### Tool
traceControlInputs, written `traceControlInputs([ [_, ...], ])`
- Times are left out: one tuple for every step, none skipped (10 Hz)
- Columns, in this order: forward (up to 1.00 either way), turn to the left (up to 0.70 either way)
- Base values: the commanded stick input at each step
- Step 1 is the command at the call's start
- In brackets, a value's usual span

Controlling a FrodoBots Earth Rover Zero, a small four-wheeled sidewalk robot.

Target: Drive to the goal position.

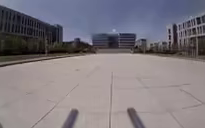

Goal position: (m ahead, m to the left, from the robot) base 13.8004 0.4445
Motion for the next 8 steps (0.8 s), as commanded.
traceControlInputs([
  [0.7, 0.0],
  [0.7, 0.0],
  [0.7, 0.0],
  [0.7, 0.0],
  [0.7, 0.0],
  [0.7, 0.0],
  [0.7, 0.0],
  [0.7, 0.0],
])
